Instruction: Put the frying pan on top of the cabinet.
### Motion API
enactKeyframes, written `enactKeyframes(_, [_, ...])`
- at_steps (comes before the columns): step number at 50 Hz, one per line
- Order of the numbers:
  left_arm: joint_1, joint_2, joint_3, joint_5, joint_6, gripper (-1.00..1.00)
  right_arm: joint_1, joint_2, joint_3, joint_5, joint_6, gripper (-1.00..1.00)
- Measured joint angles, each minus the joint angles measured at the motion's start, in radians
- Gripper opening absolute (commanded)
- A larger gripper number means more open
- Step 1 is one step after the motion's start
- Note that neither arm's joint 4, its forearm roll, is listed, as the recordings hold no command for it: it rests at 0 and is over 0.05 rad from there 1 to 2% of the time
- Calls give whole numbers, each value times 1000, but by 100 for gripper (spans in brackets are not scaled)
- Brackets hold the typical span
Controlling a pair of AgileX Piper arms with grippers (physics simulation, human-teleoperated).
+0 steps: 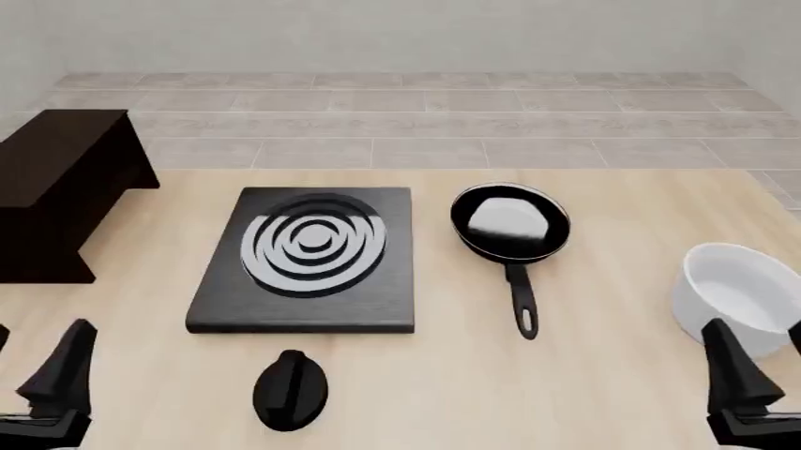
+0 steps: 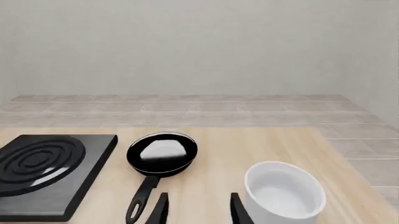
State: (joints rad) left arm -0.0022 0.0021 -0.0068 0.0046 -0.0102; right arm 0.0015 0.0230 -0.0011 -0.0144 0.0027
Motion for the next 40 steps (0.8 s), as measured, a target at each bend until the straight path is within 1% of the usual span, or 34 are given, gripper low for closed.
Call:
enactKeyframes(15, [-9,2,-1,-8,33,100,4,-5,0,1,-7,100])
enactKeyframes(19, [-21,39,-9,-37,39,100,4,-5,0,0,-6,100])
enactKeyframes(24, [-56,129,-33,-106,49,100,3,-3,1,-1,-4,100])
enactKeyframes(31, [-131,323,-90,-246,65,100,2,-1,1,-3,-1,100])
enactKeyframes(35, [-185,442,-151,-302,68,100,1,0,1,-3,0,100])
enactKeyframes(40, [-268,580,-248,-335,58,100,-1,-1,1,-3,0,100])
